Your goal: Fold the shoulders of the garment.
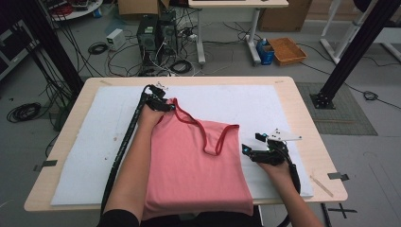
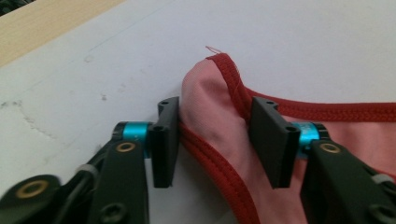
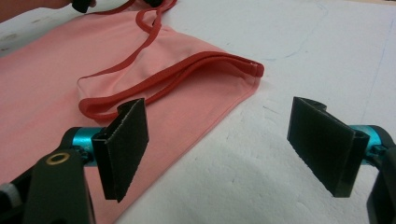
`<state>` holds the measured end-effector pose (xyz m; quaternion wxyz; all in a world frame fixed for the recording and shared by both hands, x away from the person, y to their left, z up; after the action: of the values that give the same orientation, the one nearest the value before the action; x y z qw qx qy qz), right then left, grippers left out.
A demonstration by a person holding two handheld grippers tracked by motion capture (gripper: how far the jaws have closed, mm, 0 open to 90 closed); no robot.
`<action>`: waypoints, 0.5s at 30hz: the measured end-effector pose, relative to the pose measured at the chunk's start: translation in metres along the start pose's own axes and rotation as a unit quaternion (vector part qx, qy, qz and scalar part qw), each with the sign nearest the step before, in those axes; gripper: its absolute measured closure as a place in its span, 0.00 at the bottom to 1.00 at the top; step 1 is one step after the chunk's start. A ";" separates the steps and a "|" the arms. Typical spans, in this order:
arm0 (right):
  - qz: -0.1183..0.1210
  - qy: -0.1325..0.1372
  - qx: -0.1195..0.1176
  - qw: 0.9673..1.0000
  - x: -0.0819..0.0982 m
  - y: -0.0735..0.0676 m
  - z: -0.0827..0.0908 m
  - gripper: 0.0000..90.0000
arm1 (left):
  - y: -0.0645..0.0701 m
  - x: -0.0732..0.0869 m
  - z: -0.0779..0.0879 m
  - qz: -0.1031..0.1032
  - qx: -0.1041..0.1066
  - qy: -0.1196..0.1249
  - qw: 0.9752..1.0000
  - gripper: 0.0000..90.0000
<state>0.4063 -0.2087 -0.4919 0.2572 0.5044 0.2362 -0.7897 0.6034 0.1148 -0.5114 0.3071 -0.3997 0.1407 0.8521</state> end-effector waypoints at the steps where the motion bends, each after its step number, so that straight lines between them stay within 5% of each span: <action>1: 0.000 0.000 0.000 1.000 0.000 0.000 0.000 0.22 | 0.004 -0.001 0.000 -0.011 0.000 -0.001 1.000 0.70; 6: 0.005 -0.001 -0.003 1.000 0.000 -0.001 0.000 0.22 | 0.009 -0.005 0.004 -0.028 -0.003 0.002 1.000 0.86; 8: 0.006 -0.002 -0.005 1.000 0.000 -0.002 0.000 0.22 | 0.010 -0.005 0.005 -0.025 -0.003 0.005 1.000 0.88; 9: 0.006 -0.004 -0.005 1.000 0.001 -0.002 0.000 0.22 | 0.011 -0.008 0.010 -0.006 0.002 0.022 1.000 0.90; 15: 0.006 -0.003 -0.007 1.000 0.001 -0.002 0.000 0.22 | 0.014 -0.015 0.025 0.001 0.011 0.056 0.998 0.90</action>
<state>0.4051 -0.2074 -0.4924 0.2658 0.5016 0.2378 -0.7882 0.5871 0.1099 -0.4837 0.3022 -0.4432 0.1677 0.8271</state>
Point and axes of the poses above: each handheld gripper's, and its own axes: z roughly backward along the jaws, x roughly out of its underside, y roughly to its right, the point moved 10 cm from there along -z, roughly forward along the jaws, and after that the axes turned 4 degrees about y, right-handed, at the moved point
